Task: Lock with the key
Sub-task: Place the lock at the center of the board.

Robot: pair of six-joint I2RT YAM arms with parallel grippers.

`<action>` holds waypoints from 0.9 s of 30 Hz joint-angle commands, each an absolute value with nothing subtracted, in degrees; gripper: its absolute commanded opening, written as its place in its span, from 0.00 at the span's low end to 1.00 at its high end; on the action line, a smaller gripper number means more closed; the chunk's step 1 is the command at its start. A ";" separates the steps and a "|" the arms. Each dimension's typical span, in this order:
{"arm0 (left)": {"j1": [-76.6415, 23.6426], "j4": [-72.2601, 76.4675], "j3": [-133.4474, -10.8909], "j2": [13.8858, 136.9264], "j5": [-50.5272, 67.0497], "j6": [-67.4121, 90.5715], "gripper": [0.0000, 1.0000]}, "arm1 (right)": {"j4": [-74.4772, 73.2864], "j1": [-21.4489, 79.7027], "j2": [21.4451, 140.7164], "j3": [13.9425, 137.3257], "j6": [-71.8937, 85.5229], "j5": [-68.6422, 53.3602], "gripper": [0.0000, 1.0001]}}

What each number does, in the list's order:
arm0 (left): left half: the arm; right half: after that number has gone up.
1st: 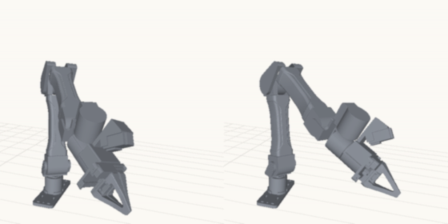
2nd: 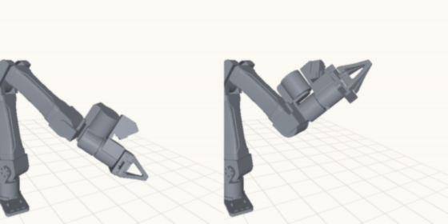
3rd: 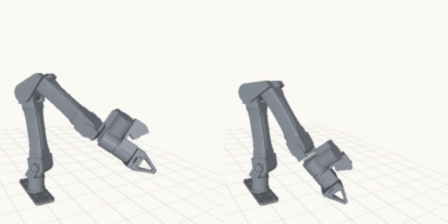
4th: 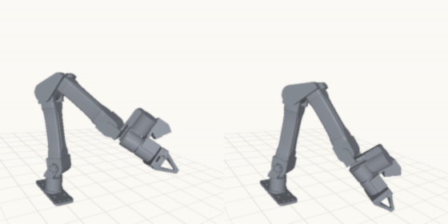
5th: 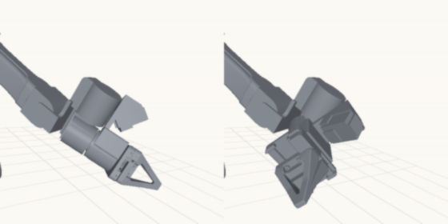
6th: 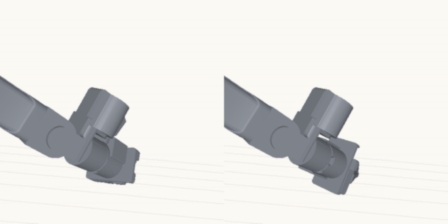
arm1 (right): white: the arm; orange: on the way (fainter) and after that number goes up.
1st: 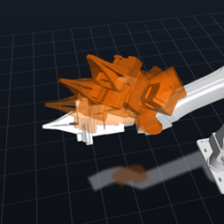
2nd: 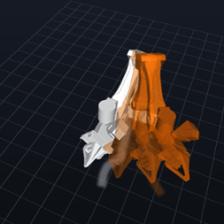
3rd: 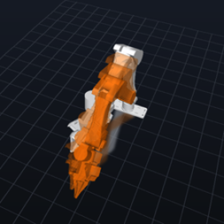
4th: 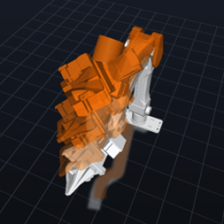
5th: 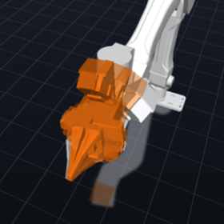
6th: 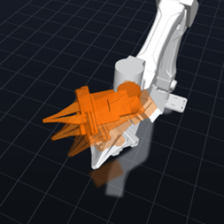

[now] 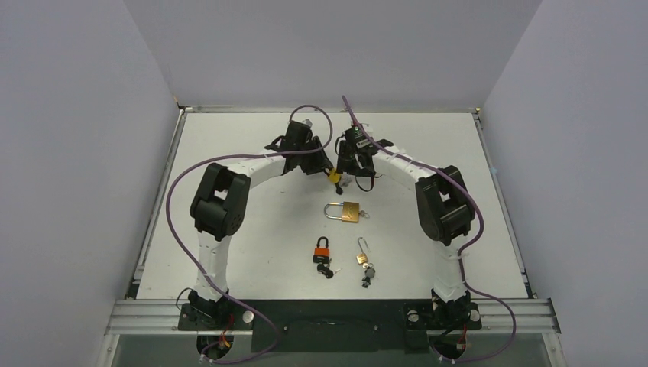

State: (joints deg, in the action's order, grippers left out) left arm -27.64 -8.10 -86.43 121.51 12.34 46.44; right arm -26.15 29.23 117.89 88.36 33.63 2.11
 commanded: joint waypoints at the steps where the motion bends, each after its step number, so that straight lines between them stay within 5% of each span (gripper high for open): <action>1: -27.05 -11.78 -91.45 118.52 8.53 42.46 0.36 | -27.91 29.05 114.18 90.48 32.26 4.63 0.57; 15: -25.14 -24.10 -92.11 104.26 -6.38 37.26 0.43 | -24.20 35.92 94.21 65.25 37.52 13.80 0.59; 27: -26.30 -18.34 -70.19 85.57 2.08 41.34 0.43 | -22.08 39.80 101.06 65.94 36.74 15.34 0.59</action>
State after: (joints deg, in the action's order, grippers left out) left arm -25.65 -20.16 -74.94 90.08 -0.71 40.75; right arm -24.34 39.83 99.20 63.44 37.76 12.32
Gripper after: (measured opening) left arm 0.429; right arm 0.568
